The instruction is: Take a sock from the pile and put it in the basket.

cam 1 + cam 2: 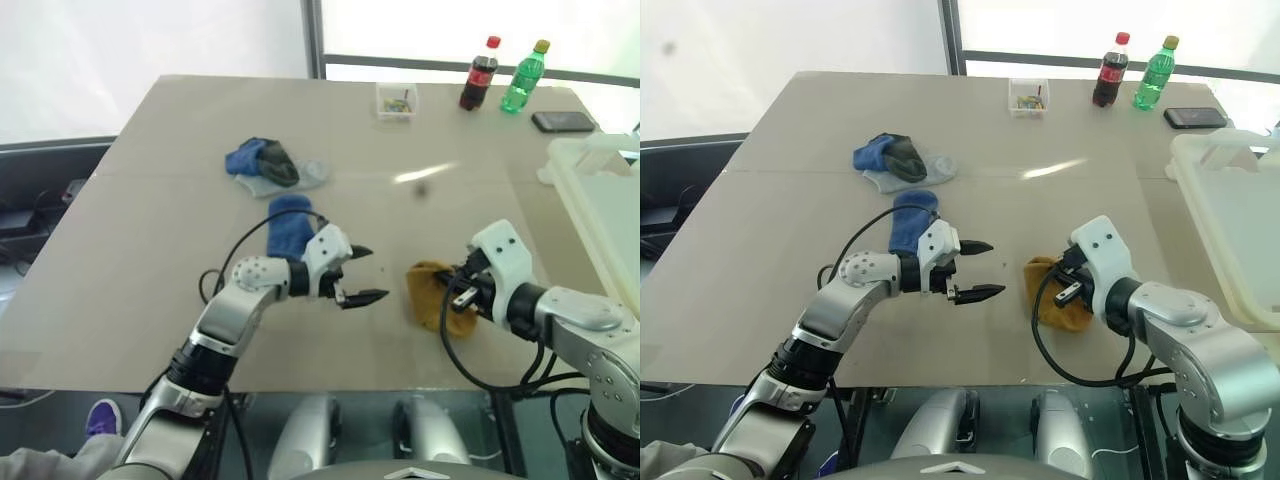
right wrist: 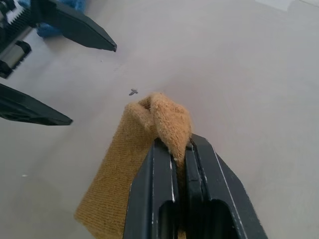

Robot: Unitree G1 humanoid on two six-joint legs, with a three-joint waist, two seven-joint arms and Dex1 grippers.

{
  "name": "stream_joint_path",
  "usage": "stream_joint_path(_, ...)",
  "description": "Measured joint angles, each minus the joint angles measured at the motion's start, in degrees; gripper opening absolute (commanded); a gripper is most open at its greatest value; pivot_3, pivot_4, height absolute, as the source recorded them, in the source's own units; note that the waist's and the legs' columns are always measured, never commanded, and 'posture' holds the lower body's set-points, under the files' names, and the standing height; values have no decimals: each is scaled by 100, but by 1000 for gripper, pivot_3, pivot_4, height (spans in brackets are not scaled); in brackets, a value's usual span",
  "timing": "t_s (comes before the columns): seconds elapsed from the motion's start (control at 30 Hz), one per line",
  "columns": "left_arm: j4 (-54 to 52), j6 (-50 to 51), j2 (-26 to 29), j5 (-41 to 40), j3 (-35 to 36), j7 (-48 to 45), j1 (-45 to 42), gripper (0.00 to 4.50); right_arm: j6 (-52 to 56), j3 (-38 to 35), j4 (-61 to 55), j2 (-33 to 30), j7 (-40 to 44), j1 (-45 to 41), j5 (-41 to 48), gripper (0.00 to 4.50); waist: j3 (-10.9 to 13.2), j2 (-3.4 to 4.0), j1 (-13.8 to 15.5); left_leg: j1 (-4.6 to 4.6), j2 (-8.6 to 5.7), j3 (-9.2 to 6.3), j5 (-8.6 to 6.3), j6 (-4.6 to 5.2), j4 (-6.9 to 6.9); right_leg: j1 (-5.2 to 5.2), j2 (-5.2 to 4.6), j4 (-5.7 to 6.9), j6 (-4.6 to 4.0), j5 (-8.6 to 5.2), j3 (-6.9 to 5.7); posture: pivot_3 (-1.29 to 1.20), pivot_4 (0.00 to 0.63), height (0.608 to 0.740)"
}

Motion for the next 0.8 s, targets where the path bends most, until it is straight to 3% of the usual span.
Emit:
stream_joint_path(0.43, 919, -197, -766, 543, -504, 123, -503, 4500, -120, -511, -241, 810, -182, 1328, 198, 35, -2, 2, -14, 5, -1, 10, 0, 1, 3, 1, 6, 4, 2, 0, 11, 0, 150, 729)
stream_joint_path(0.67, 1154, -395, -818, 593, -475, 59, -615, 4500, -523, -615, -111, 1003, -184, 1348, 285, 35, -2, 4, -22, 11, 3, 12, 0, 1, 3, 2, 10, 9, 2, 0, 15, 0, 150, 729)
stream_joint_path(0.8, 1401, -402, -871, 637, -191, 497, -815, 4500, -1221, 171, 669, 552, -304, 464, 82, 35, 0, 7, -55, 19, 2, 20, 1, 2, 12, 4, 10, 17, 7, 3, 24, 0, 150, 729)
